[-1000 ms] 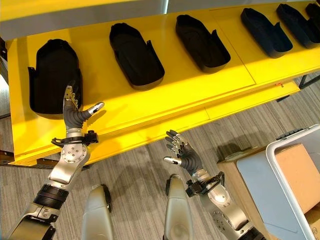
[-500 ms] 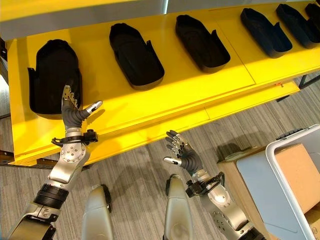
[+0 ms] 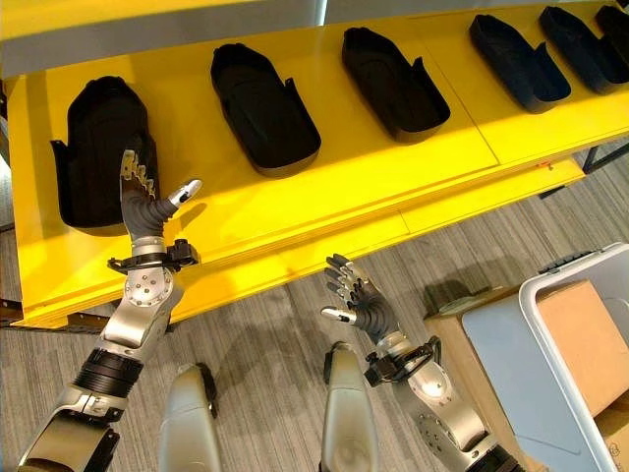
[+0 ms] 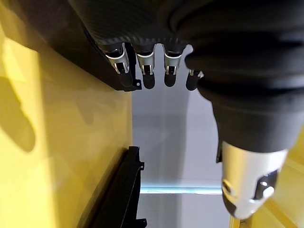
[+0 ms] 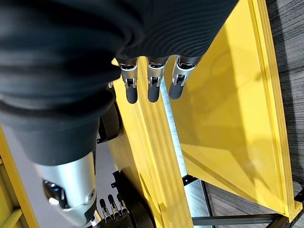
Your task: Move parts from the plastic box to the shelf.
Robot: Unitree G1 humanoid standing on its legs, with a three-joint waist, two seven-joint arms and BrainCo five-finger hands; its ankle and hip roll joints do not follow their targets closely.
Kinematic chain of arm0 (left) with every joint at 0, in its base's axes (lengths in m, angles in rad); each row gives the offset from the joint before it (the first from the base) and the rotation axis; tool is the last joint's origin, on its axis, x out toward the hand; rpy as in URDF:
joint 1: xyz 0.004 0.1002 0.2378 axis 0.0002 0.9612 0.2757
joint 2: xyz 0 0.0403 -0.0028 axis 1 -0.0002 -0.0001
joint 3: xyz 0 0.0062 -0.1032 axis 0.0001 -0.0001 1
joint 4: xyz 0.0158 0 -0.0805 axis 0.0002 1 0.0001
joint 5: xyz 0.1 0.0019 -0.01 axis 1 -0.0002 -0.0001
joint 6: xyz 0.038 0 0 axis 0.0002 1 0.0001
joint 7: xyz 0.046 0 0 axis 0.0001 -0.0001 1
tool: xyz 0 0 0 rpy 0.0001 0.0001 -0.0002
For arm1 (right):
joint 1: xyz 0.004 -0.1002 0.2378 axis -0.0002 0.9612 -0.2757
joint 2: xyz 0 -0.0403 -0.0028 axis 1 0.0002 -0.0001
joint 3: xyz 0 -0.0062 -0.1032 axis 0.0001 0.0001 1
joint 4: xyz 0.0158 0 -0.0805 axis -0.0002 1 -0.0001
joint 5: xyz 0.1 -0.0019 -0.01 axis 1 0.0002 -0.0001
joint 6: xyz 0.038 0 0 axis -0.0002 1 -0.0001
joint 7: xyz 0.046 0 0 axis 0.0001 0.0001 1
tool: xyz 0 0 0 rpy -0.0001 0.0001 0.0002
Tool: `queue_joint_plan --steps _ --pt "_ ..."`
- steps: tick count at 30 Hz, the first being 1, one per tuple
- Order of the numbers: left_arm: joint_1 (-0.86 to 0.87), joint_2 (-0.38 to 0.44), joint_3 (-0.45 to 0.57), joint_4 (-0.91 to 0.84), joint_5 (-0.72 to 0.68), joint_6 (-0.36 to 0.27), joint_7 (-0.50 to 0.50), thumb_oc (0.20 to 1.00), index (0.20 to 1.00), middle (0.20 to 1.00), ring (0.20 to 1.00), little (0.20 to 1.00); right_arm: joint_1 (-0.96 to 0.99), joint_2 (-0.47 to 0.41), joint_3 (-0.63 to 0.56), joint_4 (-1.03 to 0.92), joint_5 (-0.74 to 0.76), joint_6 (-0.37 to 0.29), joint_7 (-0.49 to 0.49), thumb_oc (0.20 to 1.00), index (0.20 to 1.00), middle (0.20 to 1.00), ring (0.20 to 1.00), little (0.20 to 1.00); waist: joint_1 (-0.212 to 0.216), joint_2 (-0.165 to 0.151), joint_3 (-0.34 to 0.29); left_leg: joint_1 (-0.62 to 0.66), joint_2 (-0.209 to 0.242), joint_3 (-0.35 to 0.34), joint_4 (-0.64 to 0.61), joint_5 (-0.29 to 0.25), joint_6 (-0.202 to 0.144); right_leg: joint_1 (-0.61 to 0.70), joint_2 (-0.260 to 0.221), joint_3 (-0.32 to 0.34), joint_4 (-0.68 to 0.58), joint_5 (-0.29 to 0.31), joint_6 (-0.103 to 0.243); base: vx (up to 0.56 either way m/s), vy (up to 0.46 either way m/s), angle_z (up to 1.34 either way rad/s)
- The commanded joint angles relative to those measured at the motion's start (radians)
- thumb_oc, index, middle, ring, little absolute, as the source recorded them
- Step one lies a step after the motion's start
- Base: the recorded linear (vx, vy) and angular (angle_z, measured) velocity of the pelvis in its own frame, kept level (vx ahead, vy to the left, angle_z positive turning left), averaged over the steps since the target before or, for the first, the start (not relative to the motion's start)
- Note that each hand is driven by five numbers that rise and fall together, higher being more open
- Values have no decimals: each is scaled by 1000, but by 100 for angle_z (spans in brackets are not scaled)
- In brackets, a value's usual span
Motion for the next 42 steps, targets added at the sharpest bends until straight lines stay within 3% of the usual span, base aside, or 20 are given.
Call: queue_joint_plan --steps 1,42 --pt "-50 -1 -19 -28 -11 -66 6 1000 1000 1000 1000 1000 -29 15 8 10 20 -61 6 1000 1000 1000 1000 1000 10 7 -38 23 8 -59 -81 137 -3 -19 -7 84 57 74 -13 0 0 0" --pt "-106 -35 -61 5 -83 -87 -13 1000 1000 1000 1000 1000 -29 13 11 21 32 -68 3 1000 1000 1000 1000 1000 -2 -2 -42 11 8 -56 -72 138 -2 -30 0 86 65 75 -13 0 0 0"
